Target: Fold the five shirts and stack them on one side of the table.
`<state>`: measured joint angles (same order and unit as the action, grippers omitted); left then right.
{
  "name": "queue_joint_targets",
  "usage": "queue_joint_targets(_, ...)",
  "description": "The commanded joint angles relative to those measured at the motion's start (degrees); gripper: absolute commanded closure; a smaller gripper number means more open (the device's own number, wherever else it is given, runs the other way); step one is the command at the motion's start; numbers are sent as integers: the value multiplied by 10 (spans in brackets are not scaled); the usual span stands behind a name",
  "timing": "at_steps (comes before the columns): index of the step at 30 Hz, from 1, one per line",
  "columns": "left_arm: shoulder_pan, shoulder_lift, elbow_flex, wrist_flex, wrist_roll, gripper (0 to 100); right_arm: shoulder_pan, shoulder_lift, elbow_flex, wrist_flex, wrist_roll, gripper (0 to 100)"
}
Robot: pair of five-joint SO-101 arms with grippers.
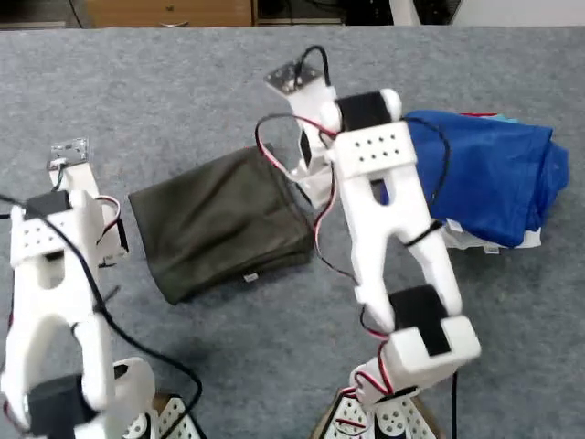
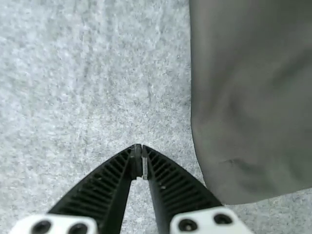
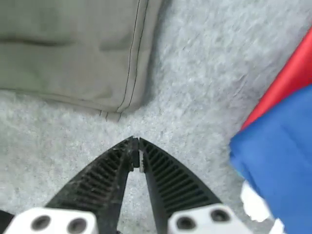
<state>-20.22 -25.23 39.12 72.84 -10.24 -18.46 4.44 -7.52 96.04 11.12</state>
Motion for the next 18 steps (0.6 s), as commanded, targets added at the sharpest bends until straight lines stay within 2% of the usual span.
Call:
queue_joint_targets(1, -6, -33, 5, -4, -6, 980, -1, -52, 81, -44, 0, 995)
queue_joint_targets(7, -8, -38, 0, 25, -6, 979, -1, -71, 163, -77, 0, 994)
queue_joint_targets(18, -8, -38, -1, 62, -6, 979, -1, -67, 169, -74, -1, 993)
